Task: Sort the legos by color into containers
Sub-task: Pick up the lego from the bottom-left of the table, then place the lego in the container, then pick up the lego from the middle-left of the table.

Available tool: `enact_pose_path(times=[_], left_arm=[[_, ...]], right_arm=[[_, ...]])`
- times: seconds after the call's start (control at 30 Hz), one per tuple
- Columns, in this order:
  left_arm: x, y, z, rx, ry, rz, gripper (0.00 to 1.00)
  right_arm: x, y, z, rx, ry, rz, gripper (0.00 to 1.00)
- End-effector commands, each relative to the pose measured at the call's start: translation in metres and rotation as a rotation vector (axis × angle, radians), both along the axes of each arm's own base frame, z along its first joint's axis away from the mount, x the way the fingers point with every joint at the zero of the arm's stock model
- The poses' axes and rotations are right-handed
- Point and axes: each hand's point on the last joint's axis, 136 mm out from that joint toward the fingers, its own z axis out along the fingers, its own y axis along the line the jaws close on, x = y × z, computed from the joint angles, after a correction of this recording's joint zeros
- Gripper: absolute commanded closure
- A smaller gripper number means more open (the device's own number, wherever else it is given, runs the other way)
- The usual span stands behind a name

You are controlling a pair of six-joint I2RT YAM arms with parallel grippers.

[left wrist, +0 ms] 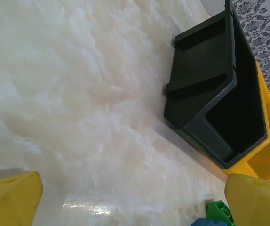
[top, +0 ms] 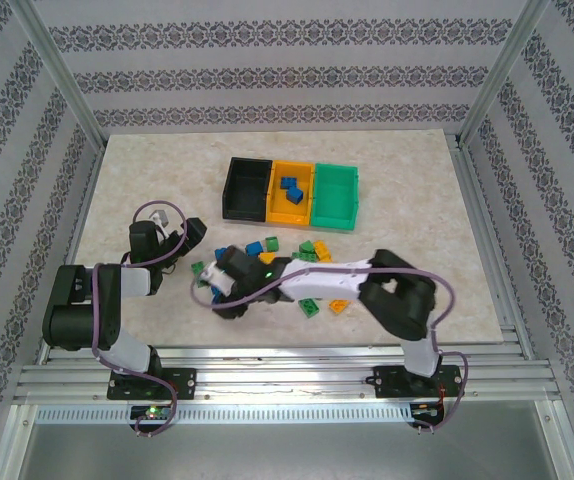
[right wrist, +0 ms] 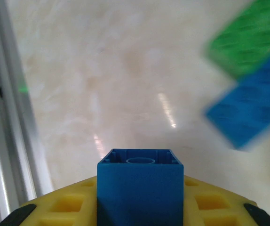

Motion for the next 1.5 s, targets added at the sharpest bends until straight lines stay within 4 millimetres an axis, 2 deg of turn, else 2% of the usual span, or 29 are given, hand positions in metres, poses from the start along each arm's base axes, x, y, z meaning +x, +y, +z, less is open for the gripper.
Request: enact_pose_path(times=[0.0, 0.1, 0.2, 0.33, 0.43, 0.5, 0.53, 0.6, 0.7, 0.9, 1.2, 1.27, 1.47], left_arm=[[0.005, 0.001, 0.005, -0.023, -0.037, -0.006, 0.00], [0.005, 0.000, 0.006, -0.028, -0.039, -0.007, 0.00], [0.006, 0.000, 0.007, -0.033, -0.042, -0.010, 0.00], [0.006, -0.002, 0.009, -0.034, -0.046, -0.020, 0.00], [0.006, -0.004, 0.010, -0.037, -0.051, -0.033, 0.00], [0.006, -0.004, 0.012, -0.034, -0.057, -0.036, 0.00], [0.006, -0.004, 0.012, -0.034, -0.057, -0.038, 0.00], [0.006, -0.004, 0.013, -0.032, -0.060, -0.039, 0.00], [0.006, -0.006, 0.016, -0.030, -0.070, -0.053, 0.03], [0.006, -0.010, 0.020, -0.024, -0.086, -0.075, 0.07], [0.004, -0.024, 0.029, 0.041, -0.104, -0.126, 0.09], [0.003, -0.034, 0.035, 0.072, -0.111, -0.166, 0.09], [-0.004, -0.067, 0.050, 0.317, -0.093, -0.296, 0.09]], right_arm=[[0.054, -0.014, 0.066, 0.231, -0.076, -0.166, 0.70], [0.103, -0.047, 0.085, 0.295, -0.088, -0.341, 0.68], [0.150, -0.081, 0.093, 0.327, -0.072, -0.505, 0.68], [0.206, -0.127, 0.088, 0.352, -0.009, -0.705, 0.68], [0.234, -0.151, 0.078, 0.380, 0.028, -0.786, 0.68], [0.246, -0.159, 0.073, 0.398, 0.055, -0.804, 0.67], [0.250, -0.161, 0.070, 0.403, 0.066, -0.804, 0.63], [0.255, -0.162, 0.067, 0.397, 0.081, -0.804, 0.49], [0.253, -0.155, 0.072, 0.414, 0.086, -0.765, 0.42], [0.236, -0.153, 0.084, 0.429, 0.065, -0.703, 0.40], [0.195, -0.187, 0.094, 0.359, -0.035, -0.698, 0.37], [0.188, -0.195, 0.090, 0.335, -0.055, -0.705, 0.36], [0.171, -0.214, 0.059, 0.285, -0.058, -0.718, 0.34]])
